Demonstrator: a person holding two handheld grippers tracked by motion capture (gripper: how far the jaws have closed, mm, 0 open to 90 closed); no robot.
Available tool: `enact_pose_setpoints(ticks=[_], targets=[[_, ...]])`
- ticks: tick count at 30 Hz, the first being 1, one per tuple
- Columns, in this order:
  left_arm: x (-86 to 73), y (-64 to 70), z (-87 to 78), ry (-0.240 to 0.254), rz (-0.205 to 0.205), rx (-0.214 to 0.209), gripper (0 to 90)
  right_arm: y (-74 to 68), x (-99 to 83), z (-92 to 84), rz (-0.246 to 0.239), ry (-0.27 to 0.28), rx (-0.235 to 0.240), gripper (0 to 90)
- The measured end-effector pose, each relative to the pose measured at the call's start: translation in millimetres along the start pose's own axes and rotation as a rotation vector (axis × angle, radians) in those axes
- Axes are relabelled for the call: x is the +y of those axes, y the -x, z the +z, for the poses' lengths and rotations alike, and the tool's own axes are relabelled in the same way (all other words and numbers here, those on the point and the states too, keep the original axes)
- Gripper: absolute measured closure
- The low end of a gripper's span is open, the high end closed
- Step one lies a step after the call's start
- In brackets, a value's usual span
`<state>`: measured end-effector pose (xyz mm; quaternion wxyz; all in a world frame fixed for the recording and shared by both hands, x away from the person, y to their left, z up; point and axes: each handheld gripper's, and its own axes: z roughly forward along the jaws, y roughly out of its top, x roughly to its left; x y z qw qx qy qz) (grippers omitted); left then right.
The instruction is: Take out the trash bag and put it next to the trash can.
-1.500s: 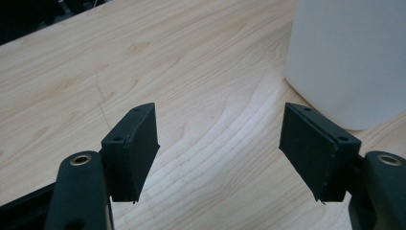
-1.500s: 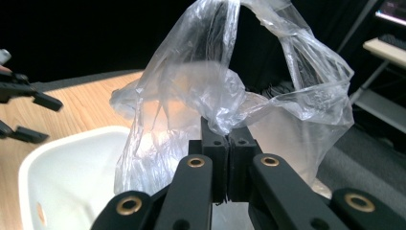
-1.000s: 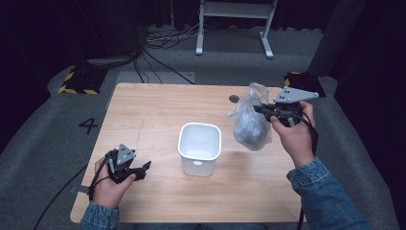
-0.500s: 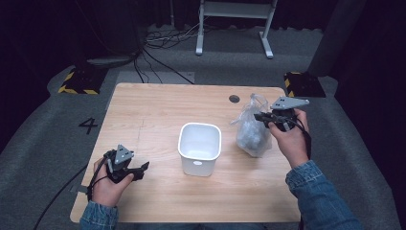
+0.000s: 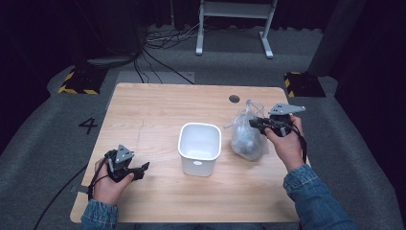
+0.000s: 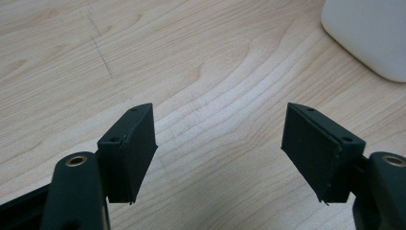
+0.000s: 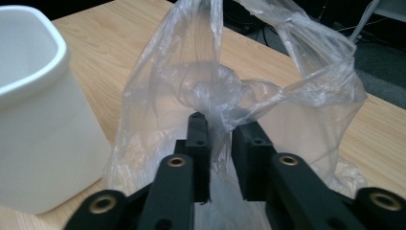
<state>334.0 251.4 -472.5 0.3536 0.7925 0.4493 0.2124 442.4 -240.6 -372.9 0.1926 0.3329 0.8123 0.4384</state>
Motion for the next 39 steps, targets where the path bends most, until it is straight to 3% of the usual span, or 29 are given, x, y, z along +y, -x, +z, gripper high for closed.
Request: enact_pose_setpoints(ticks=[4,11,17,26,32,39], targets=[[0.5,0.3,-1.3,0.009,-0.007,-0.007,27.2,-3.9,3.4,-6.2,0.015,0.033,-0.006,54.2],[0.2,0.0,-2.5,0.008,-0.012,-0.004,27.1,-7.9,6.2,-23.3,0.016,0.047,-0.001,40.2],[1.0,1.6,-5.5,0.009,-0.001,-0.005,27.2,-7.8,1.2,-42.3,0.013,0.045,-0.028,37.4],[2.8,6.5,-17.3,0.021,0.014,-0.008,26.6,-1.7,-20.1,-59.2,0.016,-0.005,-0.060,33.8],[1.7,6.2,-20.5,0.033,0.018,-0.006,26.1,3.8,-36.0,-70.1,0.040,-0.023,-0.074,32.0],[-3.2,2.5,-21.2,0.012,0.021,-0.004,26.3,9.6,-55.4,-75.2,0.078,-0.057,-0.090,30.1]])
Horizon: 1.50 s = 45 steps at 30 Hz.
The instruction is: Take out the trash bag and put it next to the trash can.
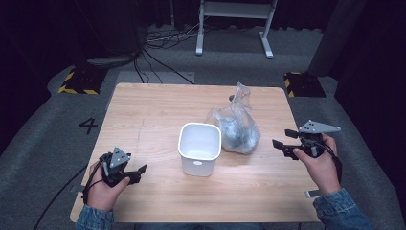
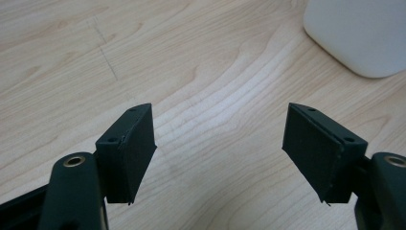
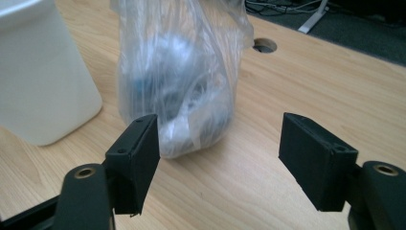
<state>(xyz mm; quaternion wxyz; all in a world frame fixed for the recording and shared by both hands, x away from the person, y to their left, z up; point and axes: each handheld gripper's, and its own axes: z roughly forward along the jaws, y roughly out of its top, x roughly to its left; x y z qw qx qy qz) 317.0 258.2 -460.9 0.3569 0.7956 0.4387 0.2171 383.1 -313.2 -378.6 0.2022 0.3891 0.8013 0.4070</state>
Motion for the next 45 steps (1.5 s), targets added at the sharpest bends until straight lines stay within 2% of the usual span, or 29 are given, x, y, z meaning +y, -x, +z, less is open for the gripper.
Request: enact_pose_setpoints(ticks=[9,15,18,22,27,33,37,45], targets=[[-9.6,-7.2,3.5,-0.034,-0.005,0.024,26.1,6.3,-26.2,2.3,0.022,-0.042,-0.015,28.5],[-14.6,-10.8,5.2,-0.055,-0.030,0.033,26.3,10.9,-44.3,6.3,0.046,-0.071,-0.028,28.7],[-17.6,-13.5,5.5,-0.079,-0.019,0.038,26.2,12.8,-53.8,8.9,0.049,-0.083,-0.033,28.6],[-21.1,-14.5,6.8,-0.094,-0.027,0.032,26.7,13.8,-63.7,13.3,0.066,-0.093,-0.026,27.6],[-26.1,-19.0,7.7,-0.125,-0.015,0.038,28.2,14.2,-75.5,22.0,0.056,-0.095,-0.026,25.4],[-31.6,-23.3,6.9,-0.122,-0.017,0.035,27.3,14.1,-89.1,27.8,0.050,-0.113,-0.030,24.6],[-38.2,-27.6,4.0,-0.114,-0.019,0.015,24.6,14.2,-97.3,29.4,0.047,-0.125,-0.035,24.6],[-48.8,-33.1,2.6,-0.111,0.013,0.012,20.3,12.5,-113.7,34.0,0.045,-0.147,-0.034,23.0]])
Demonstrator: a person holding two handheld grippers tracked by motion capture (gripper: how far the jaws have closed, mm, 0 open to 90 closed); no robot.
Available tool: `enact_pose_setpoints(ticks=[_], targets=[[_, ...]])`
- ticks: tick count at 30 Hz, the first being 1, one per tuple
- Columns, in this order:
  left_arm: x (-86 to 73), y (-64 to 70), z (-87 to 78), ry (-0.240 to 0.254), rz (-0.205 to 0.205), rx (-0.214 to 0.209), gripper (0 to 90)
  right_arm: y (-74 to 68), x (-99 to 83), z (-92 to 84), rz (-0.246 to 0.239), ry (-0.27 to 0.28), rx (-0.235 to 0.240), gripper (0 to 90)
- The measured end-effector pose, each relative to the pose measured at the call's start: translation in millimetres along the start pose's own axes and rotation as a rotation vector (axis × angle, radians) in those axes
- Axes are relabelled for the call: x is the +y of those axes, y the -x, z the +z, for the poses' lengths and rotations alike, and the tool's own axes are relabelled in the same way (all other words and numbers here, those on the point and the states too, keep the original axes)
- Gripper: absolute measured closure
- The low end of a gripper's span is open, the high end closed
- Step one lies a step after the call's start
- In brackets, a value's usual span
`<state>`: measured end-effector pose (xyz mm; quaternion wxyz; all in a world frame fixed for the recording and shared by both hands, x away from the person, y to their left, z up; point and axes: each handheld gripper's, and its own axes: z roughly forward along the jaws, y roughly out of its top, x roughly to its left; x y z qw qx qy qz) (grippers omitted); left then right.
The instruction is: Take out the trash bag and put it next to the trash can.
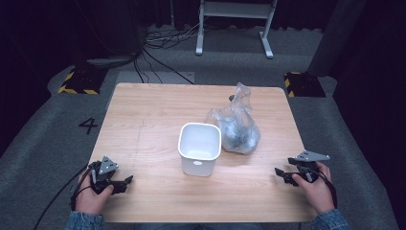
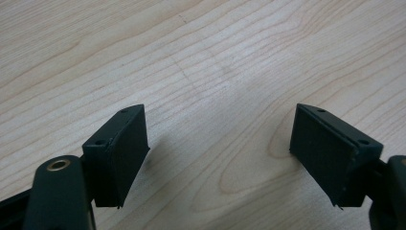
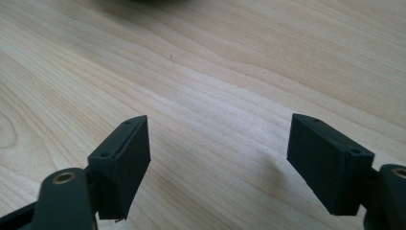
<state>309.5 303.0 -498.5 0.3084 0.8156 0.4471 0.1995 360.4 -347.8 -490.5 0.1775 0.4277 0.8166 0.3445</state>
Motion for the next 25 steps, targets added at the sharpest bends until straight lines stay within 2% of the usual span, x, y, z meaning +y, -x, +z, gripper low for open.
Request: enact_pose_setpoints(ticks=[5,7,8,9,25], targets=[[-4.1,-3.5,-0.4,0.022,-0.002,-0.010,19.7,-1.5,-5.6,4.3,-0.004,-0.009,-0.003,21.4],[-6.9,-6.1,0.4,0.034,-0.022,-0.025,19.3,-2.3,-7.7,6.0,-0.007,-0.010,-0.003,20.0],[-9.3,-8.0,1.2,0.046,-0.047,-0.041,18.9,-2.8,-8.9,6.9,-0.010,-0.001,-0.008,18.2],[-9.9,-8.5,1.1,0.049,-0.053,-0.043,18.2,-3.5,-10.7,7.8,-0.006,0.015,-0.013,17.2],[-9.6,-10.0,1.4,0.045,-0.061,-0.037,16.8,-4.5,-11.4,8.1,-0.005,0.018,-0.015,16.4]])
